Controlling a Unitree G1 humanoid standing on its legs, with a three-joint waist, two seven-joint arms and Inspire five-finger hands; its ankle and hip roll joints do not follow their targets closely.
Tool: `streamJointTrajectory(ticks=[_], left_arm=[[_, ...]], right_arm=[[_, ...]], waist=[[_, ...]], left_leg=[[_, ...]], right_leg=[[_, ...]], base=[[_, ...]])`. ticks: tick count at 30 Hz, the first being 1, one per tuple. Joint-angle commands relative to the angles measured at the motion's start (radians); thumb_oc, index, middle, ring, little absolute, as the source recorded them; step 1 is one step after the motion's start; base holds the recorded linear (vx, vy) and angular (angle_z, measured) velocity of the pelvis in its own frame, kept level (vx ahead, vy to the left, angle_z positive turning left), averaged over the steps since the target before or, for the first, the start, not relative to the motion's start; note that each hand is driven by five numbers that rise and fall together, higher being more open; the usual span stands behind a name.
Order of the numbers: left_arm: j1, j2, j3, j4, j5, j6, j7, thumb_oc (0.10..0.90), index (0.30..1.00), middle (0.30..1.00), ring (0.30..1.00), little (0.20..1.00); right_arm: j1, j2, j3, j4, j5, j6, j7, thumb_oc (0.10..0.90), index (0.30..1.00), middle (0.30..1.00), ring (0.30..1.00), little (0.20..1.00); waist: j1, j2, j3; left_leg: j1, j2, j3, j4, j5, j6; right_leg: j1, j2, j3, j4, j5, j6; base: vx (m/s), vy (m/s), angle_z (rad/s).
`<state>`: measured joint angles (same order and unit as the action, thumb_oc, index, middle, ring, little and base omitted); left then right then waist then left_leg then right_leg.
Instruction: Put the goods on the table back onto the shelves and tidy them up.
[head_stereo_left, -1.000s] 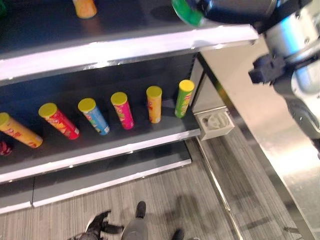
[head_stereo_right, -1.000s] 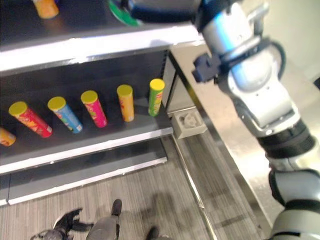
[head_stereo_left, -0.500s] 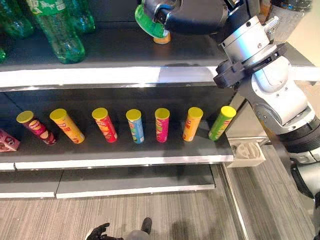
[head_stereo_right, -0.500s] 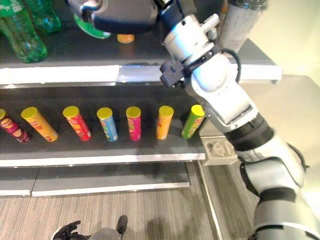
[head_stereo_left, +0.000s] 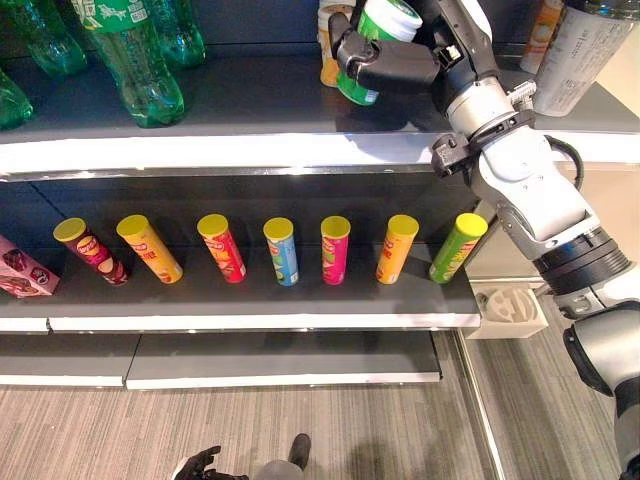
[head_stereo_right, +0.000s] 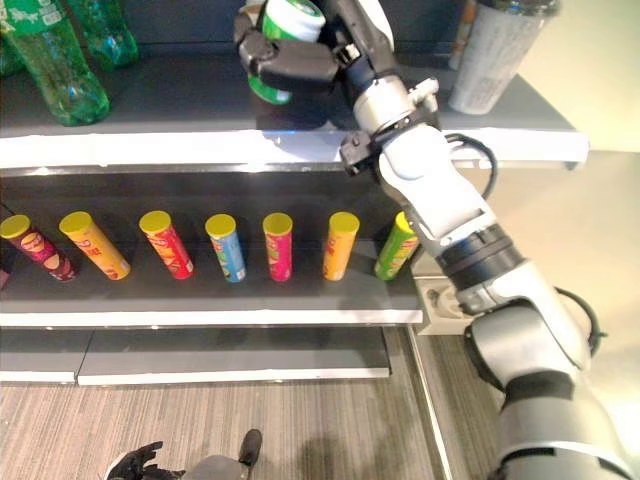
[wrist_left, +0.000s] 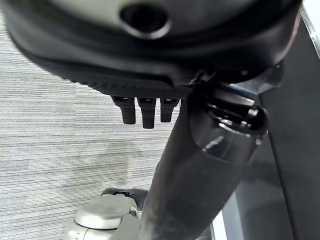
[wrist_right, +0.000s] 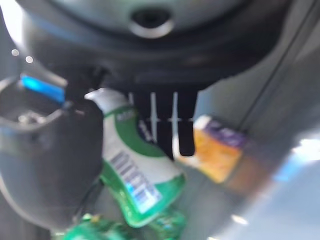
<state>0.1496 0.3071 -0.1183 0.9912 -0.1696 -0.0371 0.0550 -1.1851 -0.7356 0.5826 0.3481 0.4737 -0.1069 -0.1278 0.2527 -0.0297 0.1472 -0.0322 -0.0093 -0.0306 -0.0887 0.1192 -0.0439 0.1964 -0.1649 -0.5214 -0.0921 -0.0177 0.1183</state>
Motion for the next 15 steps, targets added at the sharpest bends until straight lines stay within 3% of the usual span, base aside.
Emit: streamJointTrajectory(ticks=[1,10,15], left_arm=[[-0.028,0.053,-0.083,0.026,-0.014,-0.028,0.023,0.8,0.9,0.9,0.9,0.9],[-0.029,0.073,-0.077,0.028,-0.007,-0.03,0.02,0.8,0.9,0.9,0.9,0.9],[-0.025,0.073,-0.074,0.02,-0.005,-0.031,0.02,0.8,0.9,0.9,0.9,0.9]], right_arm=[[-0.184,-0.018,0.05,-0.005,-0.048,-0.065,-0.054,0.4,0.3,0.3,0.3,0.3],[-0.206,-0.063,0.096,-0.033,-0.083,-0.067,-0.042,0.4,0.3,0.3,0.3,0.3],[-0.207,-0.077,0.111,-0.037,-0.096,-0.071,-0.042,0.4,0.3,0.3,0.3,0.3]], waist=[[0.03,-0.017,-0.069],[0.037,-0.055,-0.054],[0.031,-0.063,-0.051]], left_leg=[[0.057,0.06,0.001,0.001,-0.102,-0.063],[0.033,0.058,-0.003,0.001,-0.1,-0.058],[0.036,0.055,0.005,0.001,-0.105,-0.052]], right_leg=[[-0.083,-0.055,-0.022,0.037,0.064,0.051],[-0.105,-0.056,-0.019,0.034,0.077,0.06],[-0.109,-0.061,-0.012,0.037,0.082,0.064]], base=[[0.01,0.022,0.1],[0.0,0.01,0.05],[0.0,0.0,0.0]])
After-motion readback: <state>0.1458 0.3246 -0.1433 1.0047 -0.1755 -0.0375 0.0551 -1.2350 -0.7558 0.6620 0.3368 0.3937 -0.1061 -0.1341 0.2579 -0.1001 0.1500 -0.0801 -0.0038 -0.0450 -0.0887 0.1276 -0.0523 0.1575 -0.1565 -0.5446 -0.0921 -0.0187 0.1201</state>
